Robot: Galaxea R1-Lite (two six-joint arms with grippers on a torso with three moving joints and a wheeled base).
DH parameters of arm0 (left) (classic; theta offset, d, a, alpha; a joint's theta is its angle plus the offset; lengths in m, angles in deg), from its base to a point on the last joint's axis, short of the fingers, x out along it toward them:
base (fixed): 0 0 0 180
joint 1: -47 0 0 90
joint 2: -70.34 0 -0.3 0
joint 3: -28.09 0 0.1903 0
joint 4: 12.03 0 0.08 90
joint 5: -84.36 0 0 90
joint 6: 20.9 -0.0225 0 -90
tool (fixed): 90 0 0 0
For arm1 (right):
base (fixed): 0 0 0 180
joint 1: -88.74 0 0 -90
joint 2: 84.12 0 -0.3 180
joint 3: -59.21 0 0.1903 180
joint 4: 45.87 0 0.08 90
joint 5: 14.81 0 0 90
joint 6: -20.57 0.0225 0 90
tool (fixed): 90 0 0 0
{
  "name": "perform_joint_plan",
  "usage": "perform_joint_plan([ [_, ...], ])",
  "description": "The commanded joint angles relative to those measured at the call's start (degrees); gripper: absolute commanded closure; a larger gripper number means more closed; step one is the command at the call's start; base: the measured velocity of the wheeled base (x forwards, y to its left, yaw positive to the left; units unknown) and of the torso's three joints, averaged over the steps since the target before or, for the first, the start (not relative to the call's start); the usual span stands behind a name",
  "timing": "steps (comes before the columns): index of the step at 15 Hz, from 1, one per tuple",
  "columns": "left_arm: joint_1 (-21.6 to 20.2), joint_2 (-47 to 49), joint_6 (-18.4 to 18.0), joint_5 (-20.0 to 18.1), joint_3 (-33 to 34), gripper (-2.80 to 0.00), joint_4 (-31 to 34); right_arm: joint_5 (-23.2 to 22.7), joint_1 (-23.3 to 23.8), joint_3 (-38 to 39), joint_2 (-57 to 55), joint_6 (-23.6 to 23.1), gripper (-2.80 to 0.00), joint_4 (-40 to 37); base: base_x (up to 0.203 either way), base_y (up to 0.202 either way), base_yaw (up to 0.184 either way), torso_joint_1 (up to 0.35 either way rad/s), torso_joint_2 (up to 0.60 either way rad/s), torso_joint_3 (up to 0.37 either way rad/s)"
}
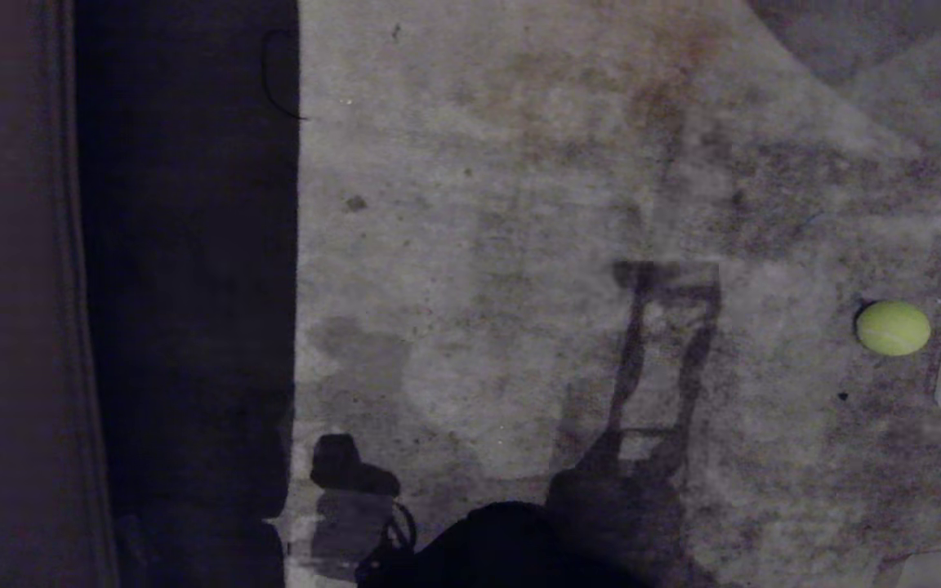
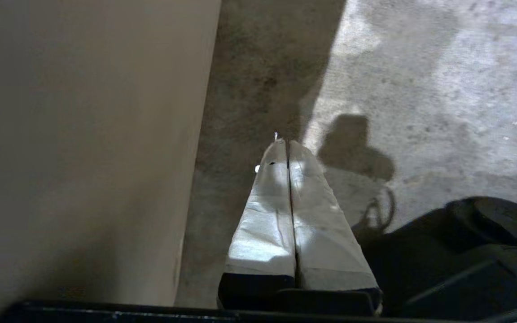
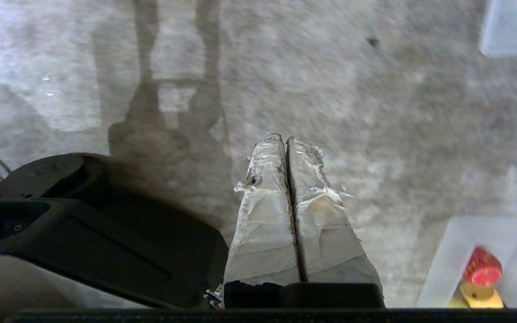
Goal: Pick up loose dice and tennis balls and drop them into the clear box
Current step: Pick up the ball on the floor
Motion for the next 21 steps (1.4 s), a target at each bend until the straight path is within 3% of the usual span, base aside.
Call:
perform_joint_plan([
  [1, 0.0, 0.0, 0.1, 0.2, 0.1, 0.00, 0.0, 0.1, 0.0, 0.0, -0.1, 0.2, 0.00, 0.0, 0.008, -0.004, 0.063, -0.002, 0.00, 0.002],
  [12, 0.0, 0.0, 0.0, 0.1, 0.1, 0.00, 0.0, 0.2, 0.0, 0.0, -0.1, 1.0, 0.00, 0.0, 0.000, 0.000, 0.000, 0.000, 0.00, 0.000],
  [21, 0.0, 0.0, 0.0, 0.1, 0.1, 0.00, 0.0, 0.2, 0.0, 0.0, -0.1, 0.9, 0.00, 0.0, -0.002, 0.004, -0.066, 0.002, 0.00, 0.003],
])
